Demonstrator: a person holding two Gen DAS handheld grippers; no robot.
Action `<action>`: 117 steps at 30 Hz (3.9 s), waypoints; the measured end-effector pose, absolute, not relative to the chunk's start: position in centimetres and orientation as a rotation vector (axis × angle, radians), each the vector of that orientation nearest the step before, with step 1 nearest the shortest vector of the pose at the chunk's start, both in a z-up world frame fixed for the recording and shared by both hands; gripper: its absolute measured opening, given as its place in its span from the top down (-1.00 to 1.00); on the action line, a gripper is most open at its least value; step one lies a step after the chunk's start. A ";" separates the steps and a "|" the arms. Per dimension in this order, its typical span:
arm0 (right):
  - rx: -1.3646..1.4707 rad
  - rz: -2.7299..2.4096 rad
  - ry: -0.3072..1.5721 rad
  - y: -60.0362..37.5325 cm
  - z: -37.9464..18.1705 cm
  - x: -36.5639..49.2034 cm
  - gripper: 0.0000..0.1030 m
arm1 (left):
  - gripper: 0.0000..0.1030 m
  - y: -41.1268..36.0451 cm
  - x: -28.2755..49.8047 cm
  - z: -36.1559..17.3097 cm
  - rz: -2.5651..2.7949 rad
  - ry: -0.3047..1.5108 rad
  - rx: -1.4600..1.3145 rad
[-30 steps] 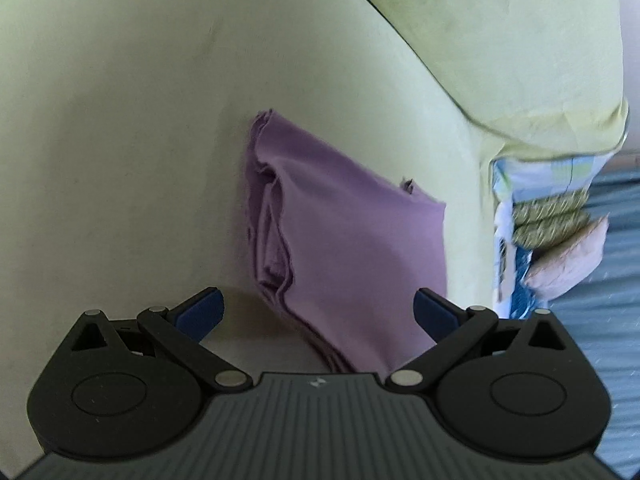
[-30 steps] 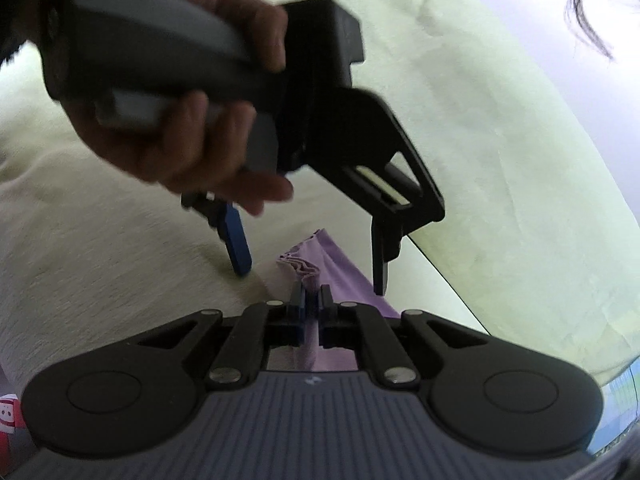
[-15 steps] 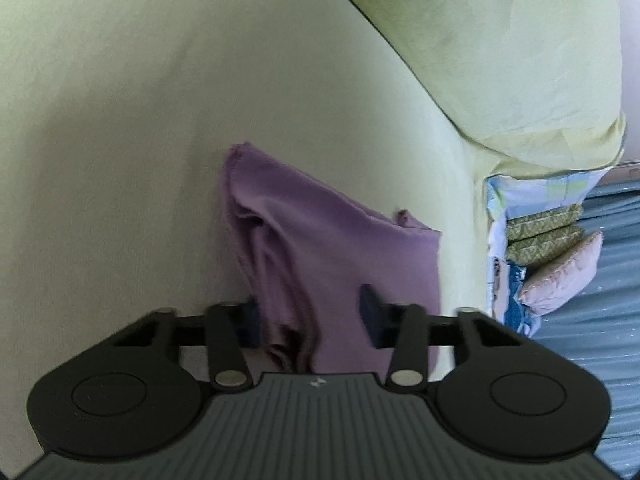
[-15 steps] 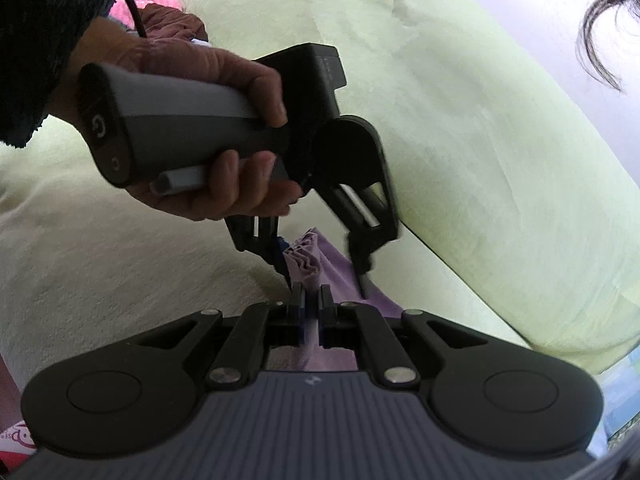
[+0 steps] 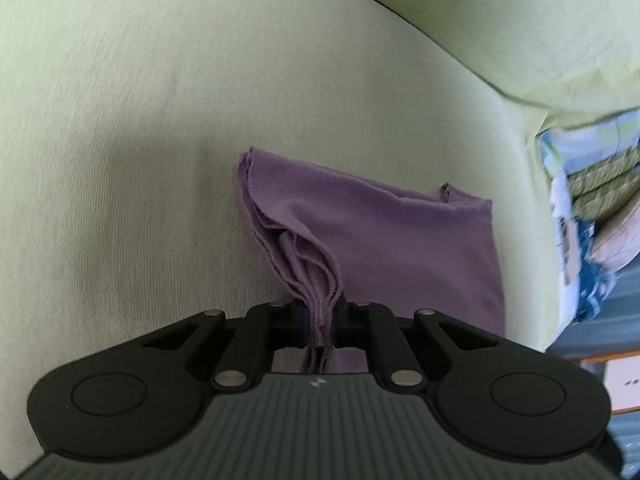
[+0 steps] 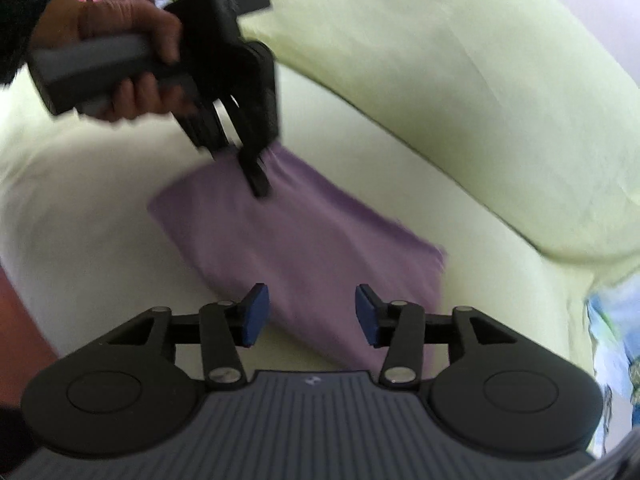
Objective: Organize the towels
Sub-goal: 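Close the right gripper on the cloth edge while the left gripper closes on its corner, then lift the lilac cloth with both grippers and carry it toward the checked sheet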
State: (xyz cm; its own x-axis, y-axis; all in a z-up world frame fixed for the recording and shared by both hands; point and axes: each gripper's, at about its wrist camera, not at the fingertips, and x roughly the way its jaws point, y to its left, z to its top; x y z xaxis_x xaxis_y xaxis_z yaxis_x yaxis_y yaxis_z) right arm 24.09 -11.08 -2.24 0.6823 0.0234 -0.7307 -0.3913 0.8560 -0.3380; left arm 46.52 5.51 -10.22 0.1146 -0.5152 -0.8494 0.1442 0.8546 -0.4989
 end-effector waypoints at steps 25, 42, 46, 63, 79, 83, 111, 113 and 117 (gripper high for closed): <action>0.768 0.426 1.131 -33.9 -13.3 40.5 0.27 | 0.65 2.4 46.7 -9.2 -0.404 1.430 -0.157; 0.842 0.570 1.254 -33.2 -15.9 44.3 0.85 | 0.64 4.4 47.6 -9.9 -0.495 1.464 -0.266; 0.781 0.512 1.233 -32.8 -14.3 43.1 0.84 | 0.81 3.9 47.3 -9.5 -0.502 1.452 -0.245; 0.678 0.199 1.290 -32.7 -5.7 41.2 0.84 | 0.85 -0.3 47.0 -3.0 -0.455 1.404 -0.075; 0.658 0.025 1.194 -46.5 1.7 33.4 0.84 | 0.85 -12.4 42.4 3.2 -0.595 1.365 -0.035; 0.659 0.033 1.182 -50.8 2.5 31.4 0.84 | 0.85 -17.1 39.6 4.6 -0.573 1.341 -0.025; 0.614 -0.037 1.136 -73.6 5.3 26.4 0.84 | 0.85 -40.7 35.8 7.1 -0.608 1.289 -0.064; 0.616 -0.061 1.131 -74.2 5.3 26.9 0.84 | 0.85 -41.5 36.6 7.0 -0.626 1.287 -0.054; 0.624 -0.100 1.118 -75.5 5.5 27.8 0.84 | 0.85 -43.2 38.2 7.1 -0.657 1.283 -0.041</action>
State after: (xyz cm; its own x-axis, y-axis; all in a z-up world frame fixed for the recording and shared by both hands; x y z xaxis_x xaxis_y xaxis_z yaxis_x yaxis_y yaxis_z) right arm 27.76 -75.49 5.52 0.4515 0.2284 -0.8625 0.3782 0.8265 0.4169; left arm 38.23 -43.23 7.10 0.1291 -0.4737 -0.8712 0.4297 0.8185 -0.3814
